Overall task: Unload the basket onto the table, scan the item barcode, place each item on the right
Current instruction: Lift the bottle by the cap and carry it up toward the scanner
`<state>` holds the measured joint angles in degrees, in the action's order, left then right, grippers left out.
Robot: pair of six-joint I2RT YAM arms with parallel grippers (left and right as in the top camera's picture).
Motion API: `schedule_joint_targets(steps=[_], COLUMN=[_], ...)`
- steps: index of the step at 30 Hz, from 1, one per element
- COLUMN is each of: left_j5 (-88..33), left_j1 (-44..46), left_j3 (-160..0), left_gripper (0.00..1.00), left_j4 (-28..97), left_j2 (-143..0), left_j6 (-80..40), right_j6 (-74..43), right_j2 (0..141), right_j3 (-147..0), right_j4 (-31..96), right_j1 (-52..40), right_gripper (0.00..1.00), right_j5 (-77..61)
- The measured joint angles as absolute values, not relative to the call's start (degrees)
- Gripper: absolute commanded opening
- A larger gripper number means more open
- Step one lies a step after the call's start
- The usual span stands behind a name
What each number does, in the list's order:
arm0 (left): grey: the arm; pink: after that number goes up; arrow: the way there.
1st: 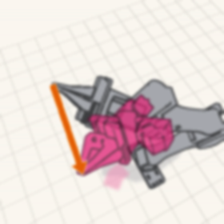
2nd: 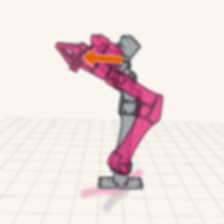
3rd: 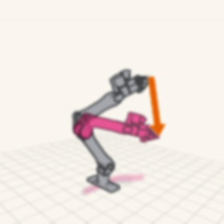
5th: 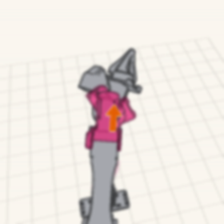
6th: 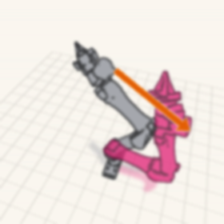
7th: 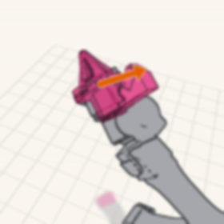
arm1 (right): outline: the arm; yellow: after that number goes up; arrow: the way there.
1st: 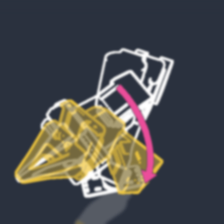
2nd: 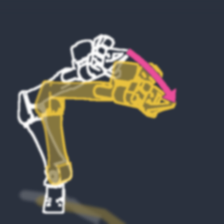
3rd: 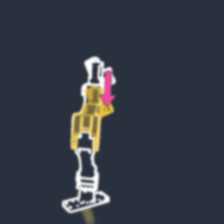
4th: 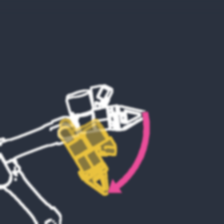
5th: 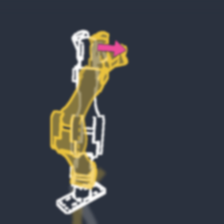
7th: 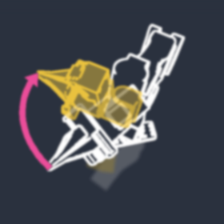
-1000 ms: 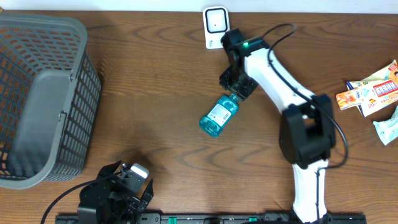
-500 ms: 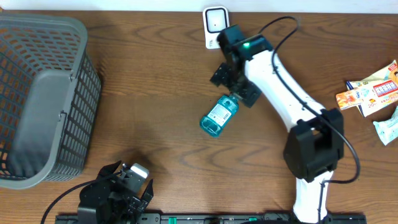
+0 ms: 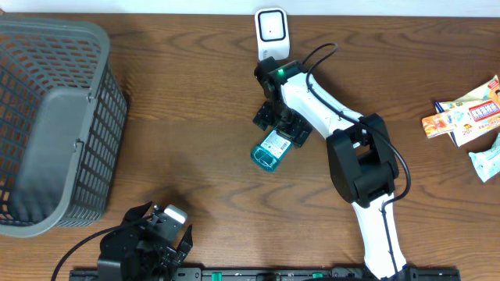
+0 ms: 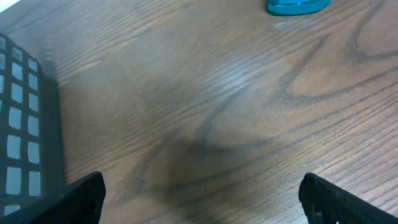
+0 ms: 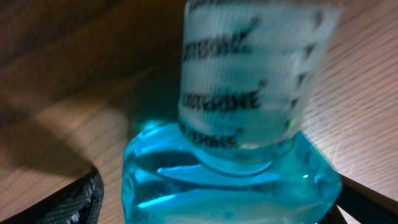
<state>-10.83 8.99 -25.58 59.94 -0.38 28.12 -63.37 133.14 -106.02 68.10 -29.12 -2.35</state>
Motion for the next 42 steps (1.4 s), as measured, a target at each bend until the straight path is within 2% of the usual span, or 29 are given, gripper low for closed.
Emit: schedule_joint_targets(steps=[9,16,29,32,37,42], left_j5=[-10.8,-10.8,-10.8,-10.8,-10.8,-10.8], left_j1=[9.0,9.0,9.0,9.0,9.0,9.0], left_j3=[-25.6,-25.6,-25.6,-25.6,-25.6,-25.6], left_gripper=[0.99,0.99,0.99,0.99,0.99,0.99], left_j4=[59.9,59.9,59.9,59.9,59.9,59.9], left_j2=[-0.4,-0.4,-0.4,-0.4,-0.4,-0.4], left_j6=[28.1,28.1,28.1,28.1,28.1,28.1], right_j6=[-63.7,-65.5,-66.6,-66.6,-65.8,-63.7], right_j2=[133.1,133.1,133.1,133.1,133.1,133.0], right_j3=[-106.0,-106.0,-106.1,-106.1,-106.2,-106.2], right_j4=[68.3,69.6,69.6,69.6,69.6,69.6], right_j1=[-29.1,-29.0,-28.9,-29.0,-29.1,-28.9], right_gripper=[0.96,0.84,0.53,0.51,0.42,0.41], right_j5=[0.0,0.9,3.1,3.4,3.7,3.9])
